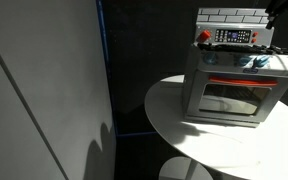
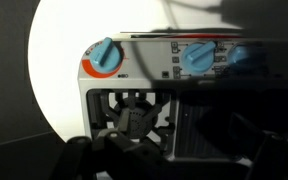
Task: Press the top orange button on the right side of the stove twice
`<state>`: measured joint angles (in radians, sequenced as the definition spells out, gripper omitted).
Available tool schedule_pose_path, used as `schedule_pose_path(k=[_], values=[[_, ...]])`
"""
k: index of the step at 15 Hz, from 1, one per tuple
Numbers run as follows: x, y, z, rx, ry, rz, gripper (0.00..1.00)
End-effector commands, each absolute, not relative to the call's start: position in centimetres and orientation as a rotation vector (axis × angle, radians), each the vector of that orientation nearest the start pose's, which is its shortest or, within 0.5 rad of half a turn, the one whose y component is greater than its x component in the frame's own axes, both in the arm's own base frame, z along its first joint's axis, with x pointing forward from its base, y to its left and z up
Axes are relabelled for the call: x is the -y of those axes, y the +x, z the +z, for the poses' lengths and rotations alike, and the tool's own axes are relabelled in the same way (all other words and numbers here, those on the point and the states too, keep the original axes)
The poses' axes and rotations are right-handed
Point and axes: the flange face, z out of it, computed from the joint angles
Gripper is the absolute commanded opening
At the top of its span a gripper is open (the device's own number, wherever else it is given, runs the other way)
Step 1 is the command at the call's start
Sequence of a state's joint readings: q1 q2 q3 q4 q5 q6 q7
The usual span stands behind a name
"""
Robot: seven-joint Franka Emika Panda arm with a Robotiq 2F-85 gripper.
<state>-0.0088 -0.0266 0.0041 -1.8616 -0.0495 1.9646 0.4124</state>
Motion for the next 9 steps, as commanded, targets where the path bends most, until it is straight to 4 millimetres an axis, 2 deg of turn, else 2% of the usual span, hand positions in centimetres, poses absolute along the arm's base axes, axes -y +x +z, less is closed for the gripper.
schedule_pose_path(k=[1, 9], values=[[0.92, 56.82, 53.53, -0.64, -3.089, -0.214, 1.0], [1.24, 56.86, 53.42, -0.665, -3.083, -0.212, 1.0]])
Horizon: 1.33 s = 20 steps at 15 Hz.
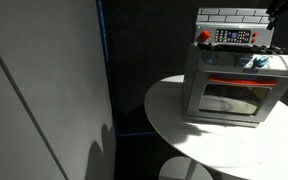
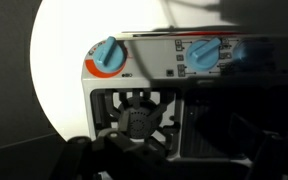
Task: Press the top orange button on the right side of the stove twice
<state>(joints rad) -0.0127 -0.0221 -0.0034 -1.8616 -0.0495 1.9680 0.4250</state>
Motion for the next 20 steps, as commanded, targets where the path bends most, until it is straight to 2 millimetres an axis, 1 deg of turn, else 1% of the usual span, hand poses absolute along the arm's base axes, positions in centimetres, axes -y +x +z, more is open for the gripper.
schedule_pose_path(k=[1, 6, 13, 20], values=[[1.4, 57.1, 53.4, -0.684, -3.093, -0.243, 1.0], [2.3, 58.5, 53.7, -0.797, -3.065, -0.333, 1.0], [4.9, 61.3, 53.3, -1.008, -2.996, -0.383, 1.0], [7.4, 64.6, 51.8, -1.126, -2.983, -0.425, 1.0]])
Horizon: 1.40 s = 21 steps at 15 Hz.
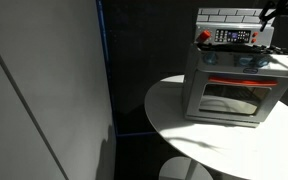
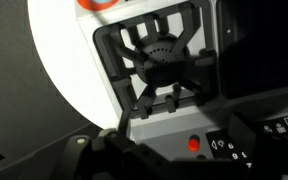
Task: Press the top orange button on the right side of the stove twice
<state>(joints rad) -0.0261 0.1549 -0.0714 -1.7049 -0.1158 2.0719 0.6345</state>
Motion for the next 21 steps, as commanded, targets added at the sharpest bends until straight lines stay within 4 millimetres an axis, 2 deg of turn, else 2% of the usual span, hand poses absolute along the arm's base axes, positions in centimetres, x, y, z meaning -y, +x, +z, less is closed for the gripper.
schedule_pose_path(k=[1, 8, 21], values=[[7.7, 65.1, 51.6, -1.134, -2.977, -0.434, 1.0], [9.2, 67.3, 50.8, -1.178, -2.951, -0.483, 1.0], [10.0, 68.6, 49.9, -1.239, -2.932, -0.496, 1.0]])
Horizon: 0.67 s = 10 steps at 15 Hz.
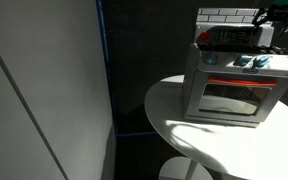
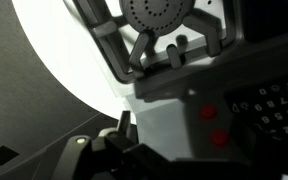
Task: Press the top orange button on the right side of the stove twice
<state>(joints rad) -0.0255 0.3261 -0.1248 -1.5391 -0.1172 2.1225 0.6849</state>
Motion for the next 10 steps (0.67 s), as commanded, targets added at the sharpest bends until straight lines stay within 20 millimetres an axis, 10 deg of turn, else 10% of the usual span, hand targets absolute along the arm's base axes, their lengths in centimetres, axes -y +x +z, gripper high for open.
schedule_pose_path(k=[1, 10], values=[[10.05, 68.64, 49.9, -1.241, -2.931, -0.498, 1.0], [10.05, 69.26, 50.07, -1.243, -2.925, -0.517, 1.0]])
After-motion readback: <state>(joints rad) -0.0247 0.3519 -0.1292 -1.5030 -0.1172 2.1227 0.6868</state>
